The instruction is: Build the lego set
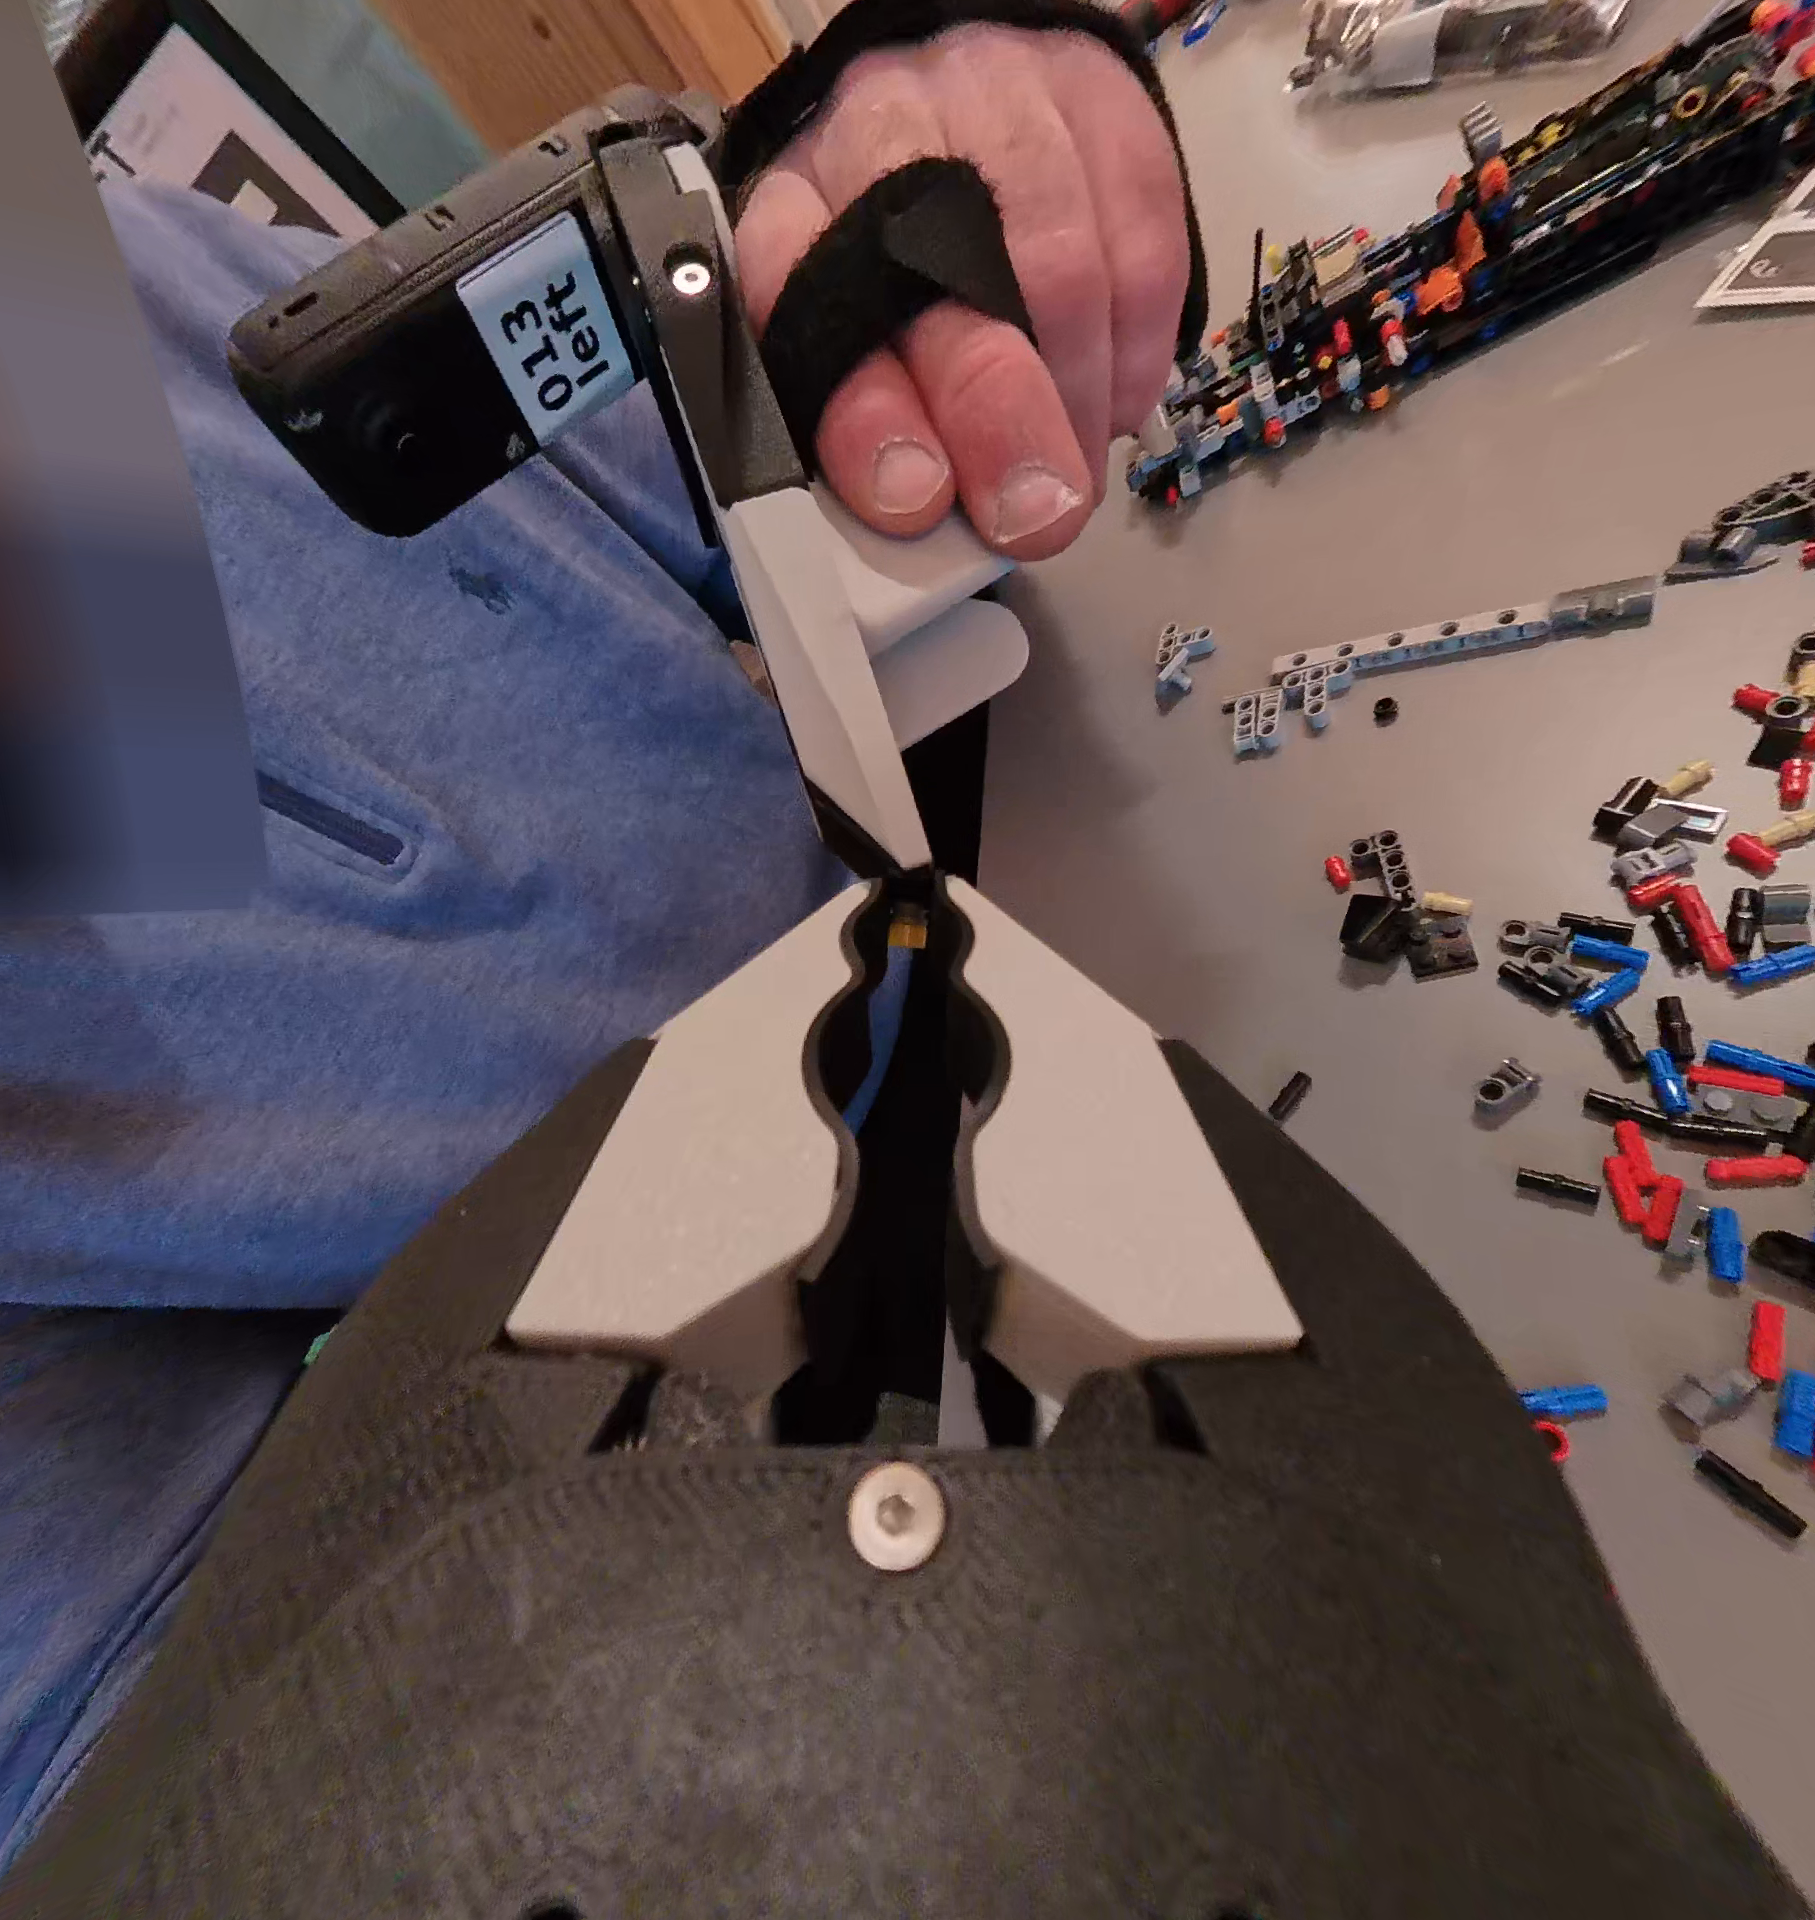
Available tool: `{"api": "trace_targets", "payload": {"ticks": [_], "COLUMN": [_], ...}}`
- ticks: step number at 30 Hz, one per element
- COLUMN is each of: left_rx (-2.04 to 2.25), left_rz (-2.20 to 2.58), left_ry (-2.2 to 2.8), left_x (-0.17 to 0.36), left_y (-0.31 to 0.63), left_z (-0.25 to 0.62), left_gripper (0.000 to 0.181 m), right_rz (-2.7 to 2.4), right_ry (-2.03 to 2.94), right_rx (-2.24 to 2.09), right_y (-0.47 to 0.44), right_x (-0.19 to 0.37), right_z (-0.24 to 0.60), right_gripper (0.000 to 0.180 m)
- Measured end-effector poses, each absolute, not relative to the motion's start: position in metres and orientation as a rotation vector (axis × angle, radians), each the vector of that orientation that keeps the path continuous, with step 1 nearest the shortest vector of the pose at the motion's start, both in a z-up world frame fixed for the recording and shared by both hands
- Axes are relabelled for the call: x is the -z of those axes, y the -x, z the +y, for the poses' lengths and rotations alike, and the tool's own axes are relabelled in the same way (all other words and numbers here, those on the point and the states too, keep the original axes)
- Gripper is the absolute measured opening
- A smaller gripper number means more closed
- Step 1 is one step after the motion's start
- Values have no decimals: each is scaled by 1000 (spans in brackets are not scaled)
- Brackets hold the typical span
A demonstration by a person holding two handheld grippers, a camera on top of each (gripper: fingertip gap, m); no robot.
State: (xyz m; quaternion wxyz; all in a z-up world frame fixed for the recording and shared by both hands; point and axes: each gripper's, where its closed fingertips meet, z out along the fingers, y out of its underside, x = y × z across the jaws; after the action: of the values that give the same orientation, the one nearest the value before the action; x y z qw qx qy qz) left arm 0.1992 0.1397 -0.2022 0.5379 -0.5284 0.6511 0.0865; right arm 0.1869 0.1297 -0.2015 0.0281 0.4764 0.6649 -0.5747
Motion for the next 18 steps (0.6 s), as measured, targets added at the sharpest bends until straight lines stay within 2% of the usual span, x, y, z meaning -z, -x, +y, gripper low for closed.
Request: {"api": "trace_targets", "payload": {"ticks": [13, 15, 16, 18], "left_rx": [-151, -144, -150, -144], "left_rz": [1496, 1448, 1425, 1369], "left_ry": [1283, 1301, 1308, 1346], "left_x": [205, 202, 201, 200], "left_y": [-201, -197, -195, -190], "left_z": [142, 146, 148, 154], "left_gripper": [14, 14, 14, 14], "right_rz": [2028, 2026, 2010, 2003], "right_ry": [-1451, -1492, -1518, -1597], "right_rx": [1756, 1810, 1855, 1980], "right_y": [-187, -183, -180, -176], "right_x": [205, 202, 198, 190], "right_z": [129, 134, 138, 154], "right_gripper": [4, 11, 20, 20]}}
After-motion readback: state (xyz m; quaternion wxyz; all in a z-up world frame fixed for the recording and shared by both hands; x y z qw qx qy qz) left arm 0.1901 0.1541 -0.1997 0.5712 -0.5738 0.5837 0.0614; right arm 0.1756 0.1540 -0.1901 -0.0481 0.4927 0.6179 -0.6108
